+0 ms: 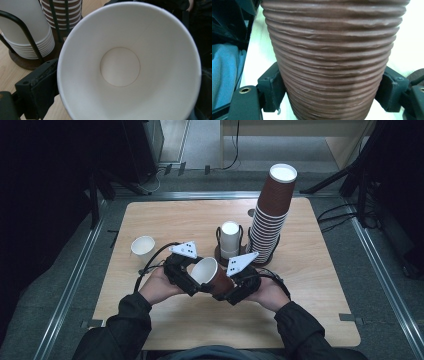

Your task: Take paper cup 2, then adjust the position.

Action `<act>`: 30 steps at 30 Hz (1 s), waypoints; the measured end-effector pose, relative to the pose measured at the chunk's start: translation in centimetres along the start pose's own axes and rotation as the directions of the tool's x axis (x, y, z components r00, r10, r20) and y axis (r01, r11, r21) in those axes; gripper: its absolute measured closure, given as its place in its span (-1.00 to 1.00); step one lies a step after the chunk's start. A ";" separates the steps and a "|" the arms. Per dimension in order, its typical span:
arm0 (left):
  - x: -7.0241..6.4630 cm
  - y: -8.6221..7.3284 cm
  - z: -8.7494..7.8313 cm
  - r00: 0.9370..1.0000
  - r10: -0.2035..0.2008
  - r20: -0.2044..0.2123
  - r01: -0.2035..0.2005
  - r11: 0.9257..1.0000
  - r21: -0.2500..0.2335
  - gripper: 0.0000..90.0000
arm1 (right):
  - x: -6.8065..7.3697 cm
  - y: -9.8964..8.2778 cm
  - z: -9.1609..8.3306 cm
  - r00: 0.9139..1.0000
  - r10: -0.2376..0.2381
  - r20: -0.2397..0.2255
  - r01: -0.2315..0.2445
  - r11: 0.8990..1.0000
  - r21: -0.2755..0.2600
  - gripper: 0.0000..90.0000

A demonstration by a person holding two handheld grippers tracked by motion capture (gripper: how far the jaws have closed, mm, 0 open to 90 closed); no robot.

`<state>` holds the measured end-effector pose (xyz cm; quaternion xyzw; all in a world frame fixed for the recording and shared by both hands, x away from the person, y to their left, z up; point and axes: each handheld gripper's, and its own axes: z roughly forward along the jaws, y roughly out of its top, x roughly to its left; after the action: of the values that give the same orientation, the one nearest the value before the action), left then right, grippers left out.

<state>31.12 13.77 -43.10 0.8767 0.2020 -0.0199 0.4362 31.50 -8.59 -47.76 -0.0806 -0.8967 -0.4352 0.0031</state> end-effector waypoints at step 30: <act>-0.7 0.1 0.4 0.999 0.017 -0.029 -0.016 0.999 0.041 -0.81 | 0.1 0.1 0.4 0.999 0.018 -0.027 -0.018 1.000 -0.010 -0.54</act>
<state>30.58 13.18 -43.14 0.8871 0.2009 -0.0076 0.4154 31.46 -8.20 -47.97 -0.0828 -0.8935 -0.4409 0.0185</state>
